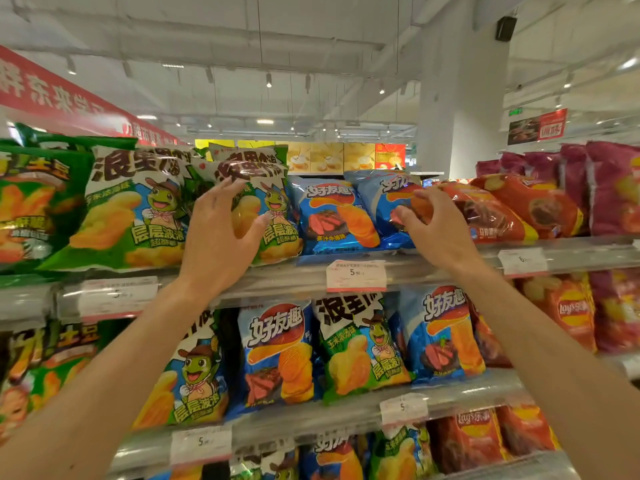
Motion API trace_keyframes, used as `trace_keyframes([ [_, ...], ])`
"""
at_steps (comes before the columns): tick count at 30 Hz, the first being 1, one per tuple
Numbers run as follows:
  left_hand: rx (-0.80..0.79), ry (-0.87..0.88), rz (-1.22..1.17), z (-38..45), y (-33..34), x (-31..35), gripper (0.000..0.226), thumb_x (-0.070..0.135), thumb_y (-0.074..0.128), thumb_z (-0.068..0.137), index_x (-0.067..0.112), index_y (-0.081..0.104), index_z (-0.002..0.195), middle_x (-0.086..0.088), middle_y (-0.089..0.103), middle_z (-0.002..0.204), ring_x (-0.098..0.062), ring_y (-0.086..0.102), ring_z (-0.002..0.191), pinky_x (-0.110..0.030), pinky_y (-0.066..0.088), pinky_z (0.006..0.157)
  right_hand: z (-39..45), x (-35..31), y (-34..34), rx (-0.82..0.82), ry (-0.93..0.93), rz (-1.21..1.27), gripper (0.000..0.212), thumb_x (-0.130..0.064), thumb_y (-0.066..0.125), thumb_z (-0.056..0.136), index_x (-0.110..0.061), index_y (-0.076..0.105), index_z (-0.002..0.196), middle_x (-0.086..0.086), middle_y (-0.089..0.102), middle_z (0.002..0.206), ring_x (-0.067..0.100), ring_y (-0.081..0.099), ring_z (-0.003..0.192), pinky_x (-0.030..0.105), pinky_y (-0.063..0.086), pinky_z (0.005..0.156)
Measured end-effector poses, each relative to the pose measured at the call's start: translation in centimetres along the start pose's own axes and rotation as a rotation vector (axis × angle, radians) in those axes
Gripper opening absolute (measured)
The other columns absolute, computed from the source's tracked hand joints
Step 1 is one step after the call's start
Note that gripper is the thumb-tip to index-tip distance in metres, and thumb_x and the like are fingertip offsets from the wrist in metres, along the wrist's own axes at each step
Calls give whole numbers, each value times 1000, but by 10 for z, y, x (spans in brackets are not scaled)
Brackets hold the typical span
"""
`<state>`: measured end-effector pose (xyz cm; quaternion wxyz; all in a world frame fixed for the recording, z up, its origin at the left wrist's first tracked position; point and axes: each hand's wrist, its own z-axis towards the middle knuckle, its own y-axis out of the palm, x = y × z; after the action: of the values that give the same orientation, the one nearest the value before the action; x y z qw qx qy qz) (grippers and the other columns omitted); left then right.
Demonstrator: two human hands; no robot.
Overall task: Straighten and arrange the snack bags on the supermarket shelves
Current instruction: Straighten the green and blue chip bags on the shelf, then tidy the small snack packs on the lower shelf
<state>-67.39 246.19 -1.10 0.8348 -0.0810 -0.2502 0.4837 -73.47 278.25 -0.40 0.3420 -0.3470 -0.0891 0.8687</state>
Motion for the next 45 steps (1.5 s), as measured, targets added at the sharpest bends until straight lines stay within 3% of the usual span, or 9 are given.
trace_keyframes([
  [5,111,4,-160,-39,-13,-1,36,31,68,96,21,57,129,9,55,123,-16,53,119,-31,45,100,-38,-17,-6,140,22,127,43,-42,65,97,-22,56,134,-16,60,118,-6,55,101,-1,36,76],
  [11,129,-66,-389,-102,-33,-10,13,22,64,99,25,61,111,17,67,98,-1,65,94,-15,51,81,-120,-25,-2,52,158,325,15,-41,62,99,-30,64,109,-4,74,100,13,71,84,18,53,68],
  [19,-48,-454,-555,-216,-27,-53,10,23,67,98,29,68,106,9,70,99,-12,69,96,-43,57,89,-250,-1,52,-101,456,416,8,-34,65,99,-28,69,102,-8,76,84,7,71,70,25,53,66],
  [25,-34,-647,-630,-269,-13,-60,15,20,64,95,33,69,100,6,75,96,-13,72,86,-43,60,82,-293,18,70,-137,555,397,8,-26,67,98,-22,73,97,-5,77,84,8,70,69,21,52,66],
  [30,-35,-706,-601,-278,-3,-59,22,4,61,97,23,69,103,11,76,97,-10,72,87,-42,56,85,-284,35,67,-153,552,314,8,-19,64,99,-19,72,100,1,77,91,17,72,85,32,55,77],
  [35,-41,-672,-499,-264,11,-51,13,21,64,99,29,66,110,13,70,103,0,64,99,-27,53,80,-256,41,68,-106,413,198,15,-28,62,100,-22,66,114,-11,69,106,-6,63,95,20,52,80],
  [41,-106,-486,-262,-226,42,-45,40,29,70,94,23,57,132,8,52,124,-3,50,112,-10,45,86,-194,56,87,-208,299,-26,57,-45,64,96,-3,57,133,17,62,126,34,56,119,50,49,100],
  [43,-136,-451,-213,-218,51,-47,46,30,69,94,23,54,137,9,50,125,-1,46,111,1,39,80,-182,62,94,-259,331,-34,68,-48,64,96,-2,48,143,18,56,138,35,52,129,51,45,107],
  [45,-159,-427,-185,-214,57,-51,51,32,68,94,24,51,141,10,51,128,-4,49,114,-4,40,84,-176,67,100,-310,371,13,74,-50,63,96,-4,41,149,16,53,146,35,49,135,51,42,111],
])
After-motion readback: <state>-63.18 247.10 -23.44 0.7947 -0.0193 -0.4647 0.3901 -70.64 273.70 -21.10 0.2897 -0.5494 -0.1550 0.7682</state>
